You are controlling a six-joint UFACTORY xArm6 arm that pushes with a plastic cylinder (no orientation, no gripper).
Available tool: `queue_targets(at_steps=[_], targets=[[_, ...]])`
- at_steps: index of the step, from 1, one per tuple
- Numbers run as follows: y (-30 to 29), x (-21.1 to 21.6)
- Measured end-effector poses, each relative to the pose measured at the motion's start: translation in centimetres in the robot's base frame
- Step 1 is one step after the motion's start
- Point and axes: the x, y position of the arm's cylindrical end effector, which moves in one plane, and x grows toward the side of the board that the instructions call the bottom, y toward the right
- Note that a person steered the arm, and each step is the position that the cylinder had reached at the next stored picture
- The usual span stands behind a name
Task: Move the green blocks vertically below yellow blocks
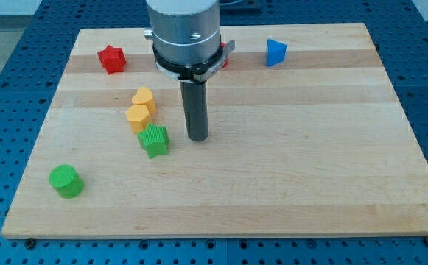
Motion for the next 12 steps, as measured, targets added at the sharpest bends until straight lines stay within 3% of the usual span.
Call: queue_targets(at_steps=[5,7,10,12], targets=[[-5.9,2.5],[-6.4,11.2],[-20.4,12.4],[-24.1,11.5]])
